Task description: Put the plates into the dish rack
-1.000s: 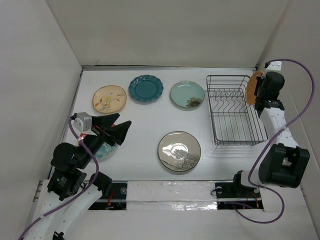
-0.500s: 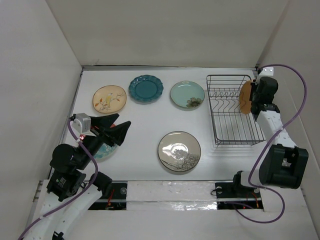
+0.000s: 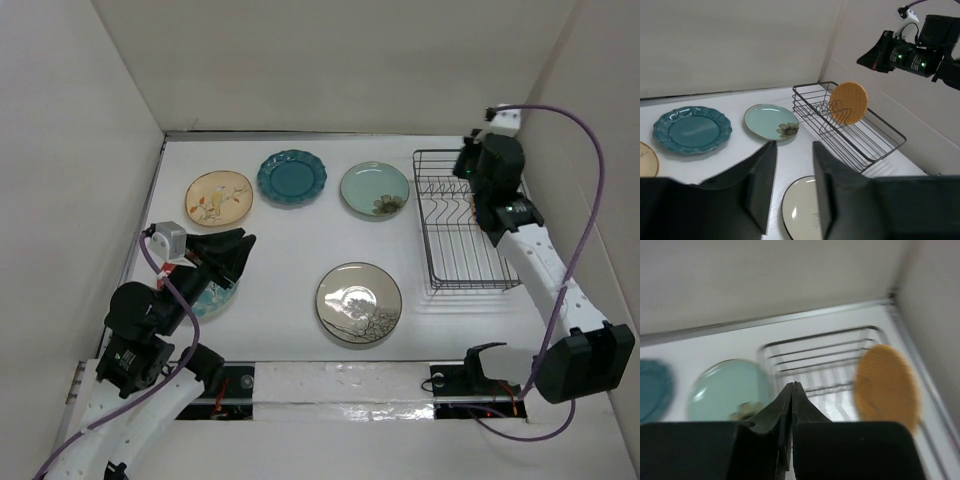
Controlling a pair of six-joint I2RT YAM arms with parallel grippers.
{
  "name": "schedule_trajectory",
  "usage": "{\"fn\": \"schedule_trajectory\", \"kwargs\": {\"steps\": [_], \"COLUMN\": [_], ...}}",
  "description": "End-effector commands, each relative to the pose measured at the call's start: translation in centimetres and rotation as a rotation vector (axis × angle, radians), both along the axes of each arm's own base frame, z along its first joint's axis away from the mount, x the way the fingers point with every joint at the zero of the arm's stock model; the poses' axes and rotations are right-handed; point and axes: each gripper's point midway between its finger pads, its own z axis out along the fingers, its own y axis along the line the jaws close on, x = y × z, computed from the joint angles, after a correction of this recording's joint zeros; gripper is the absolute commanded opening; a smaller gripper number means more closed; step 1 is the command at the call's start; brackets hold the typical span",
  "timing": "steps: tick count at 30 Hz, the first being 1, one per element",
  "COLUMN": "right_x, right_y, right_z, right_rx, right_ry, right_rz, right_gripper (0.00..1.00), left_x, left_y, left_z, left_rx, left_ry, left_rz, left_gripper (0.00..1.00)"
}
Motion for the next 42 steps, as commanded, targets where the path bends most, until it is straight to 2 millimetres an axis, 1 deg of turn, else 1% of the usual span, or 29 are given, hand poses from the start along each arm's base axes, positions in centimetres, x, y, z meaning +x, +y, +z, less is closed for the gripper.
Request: {"fn": "schedule_trajectory", "kwargs": {"steps": [1, 2, 3, 4, 5, 7, 8, 9, 10, 11, 12, 13, 14, 15, 16, 17, 19, 21, 22, 24, 25, 26, 28, 29, 35, 38, 39, 41, 42], "right_x": [-1.1, -1.6, -1.8, -2.5, -2.7, -2.7, -3.2, -3.0, -2.5, -2.6, -2.8, -2.4, -2.5, -3.0, -3.5, -3.5, -5.2, -6.9, -8.4, -9.4, -10.6, -11.4, -11.8, -12.0, -14.1, -14.8, -14.9, -15.0, -14.9], "right_y": [12.7, 15.6, 18.4, 23.0, 25.3, 29.0, 32.4, 34.4, 36.4, 38.3, 41.1, 43.2, 44.8, 47.2, 48.9, 50.6, 54.2, 56.1, 57.3, 58.5, 59.3, 59.8, 60.3, 60.4, 61.6, 61.8, 61.9, 61.3, 61.4], "right_z": [-0.2, -1.8, -2.2, -4.9, -6.0, -6.7, -9.9, -10.0, -9.0, -9.4, -12.7, -11.3, -11.8, -14.9, -15.7, -14.6, -16.3, -17.7, -19.3, -19.9, -20.6, -22.4, -23.2, -24.6, -26.4, -27.3, -27.2, -27.8, -27.4], "right_rx": [0.176, 0.227, 0.258, 0.269, 0.306, 0.342, 0.359, 0.392, 0.425, 0.465, 0.458, 0.495, 0.532, 0.529, 0.547, 0.585, 0.601, 0.594, 0.585, 0.588, 0.589, 0.587, 0.601, 0.608, 0.66, 0.713, 0.731, 0.741, 0.756], "right_ry": [-0.007, 0.029, 0.033, 0.102, 0.13, 0.159, 0.24, 0.236, 0.219, 0.229, 0.294, 0.273, 0.287, 0.339, 0.37, 0.36, 0.399, 0.439, 0.478, 0.5, 0.534, 0.571, 0.601, 0.633, 0.701, 0.737, 0.734, 0.747, 0.726], "right_rz": [0.319, 0.376, 0.433, 0.504, 0.528, 0.541, 0.575, 0.598, 0.616, 0.635, 0.66, 0.682, 0.691, 0.721, 0.76, 0.793, 0.887, 0.953, 0.993, 1.048, 1.085, 1.089, 1.107, 1.099, 1.136, 1.143, 1.147, 1.119, 1.125], "right_gripper": [0.0, 0.0, 0.0, 0.0, 0.0, 0.0, 0.0, 0.0, 0.01, 0.04, 0.1, 0.12, 0.18, 0.3, 0.32, 0.36, 0.48, 0.51, 0.53, 0.57, 0.57, 0.58, 0.58, 0.58, 0.51, 0.33, 0.21, 0.06, 0.0], "left_x": [0.7, 1.1, 1.2, 1.5, 1.7, 2.0, 2.2, 2.3, 2.5, 2.7, 2.8, 2.9, 3.1, 3.2, 3.3, 3.4, 3.5, 3.8, 3.8, 3.9, 3.9, 4.0, 4.0, 4.1, 4.1, 4.0, 4.0, 4.0, 4.0], "left_y": [-0.1, -0.1, -0.1, 0.1, 0.0, 0.1, 0.2, 0.3, 0.3, 0.3, 0.4, 0.4, 0.4, 0.4, 0.3, 0.3, 0.2, 0.6, 0.6, 0.5, 0.4, 0.4, 0.4, 0.4, 0.4, 0.4, 0.5, 0.5, 0.5], "left_z": [0.3, 0.0, -0.2, -0.3, -0.5, -0.7, -0.9, -1.0, -1.1, -1.2, -1.3, -1.4, -1.6, -1.7, -1.8, -1.9, -2.2, -2.2, -2.2, -2.3, -2.3, -2.4, -2.4, -2.5, -2.5, -2.4, -2.4, -2.3, -2.3], "left_rx": [0.002, 0.008, 0.009, 0.011, 0.013, 0.014, 0.016, 0.017, 0.017, 0.019, 0.02, 0.02, 0.023, 0.026, 0.028, 0.032, 0.037, 0.036, 0.034, 0.038, 0.039, 0.041, 0.041, 0.043, 0.043, 0.045, 0.043, 0.039, 0.039], "left_ry": [-0.004, 0.009, 0.019, 0.025, 0.033, 0.043, 0.049, 0.053, 0.058, 0.064, 0.067, 0.072, 0.077, 0.081, 0.085, 0.09, 0.096, 0.099, 0.099, 0.101, 0.102, 0.104, 0.108, 0.108, 0.108, 0.106, 0.103, 0.102, 0.102], "left_rz": [0.017, 0.027, 0.031, 0.048, 0.052, 0.066, 0.075, 0.082, 0.087, 0.097, 0.103, 0.108, 0.112, 0.112, 0.112, 0.112, 0.113, 0.142, 0.141, 0.137, 0.137, 0.136, 0.137, 0.137, 0.14, 0.141, 0.142, 0.144, 0.144], "left_gripper": [0.27, 0.15, 0.08, 0.01, 0.0, 0.0, 0.0, 0.0, 0.0, 0.0, 0.0, 0.0, 0.03, 0.07, 0.1, 0.15, 0.22, 0.24, 0.26, 0.28, 0.29, 0.31, 0.32, 0.33, 0.34, 0.34, 0.34, 0.34, 0.34]}}
